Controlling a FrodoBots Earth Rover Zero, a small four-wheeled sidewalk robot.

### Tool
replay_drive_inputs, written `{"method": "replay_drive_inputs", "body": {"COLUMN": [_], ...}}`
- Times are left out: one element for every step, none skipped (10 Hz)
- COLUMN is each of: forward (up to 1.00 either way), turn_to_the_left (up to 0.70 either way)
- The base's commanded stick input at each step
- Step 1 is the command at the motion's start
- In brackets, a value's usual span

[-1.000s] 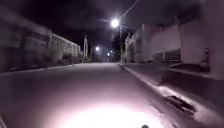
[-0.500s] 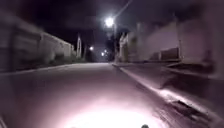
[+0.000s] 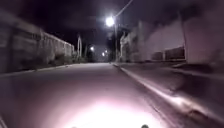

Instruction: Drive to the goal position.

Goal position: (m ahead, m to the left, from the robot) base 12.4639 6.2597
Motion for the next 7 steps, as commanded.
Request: {"method": "replay_drive_inputs", "body": {"forward": [0.7,0.7,0.7,0.7,0.7,0.7,0.7], "turn_to_the_left": [0.0,0.0,0.0,0.0,0.0,0.0,0.0]}}
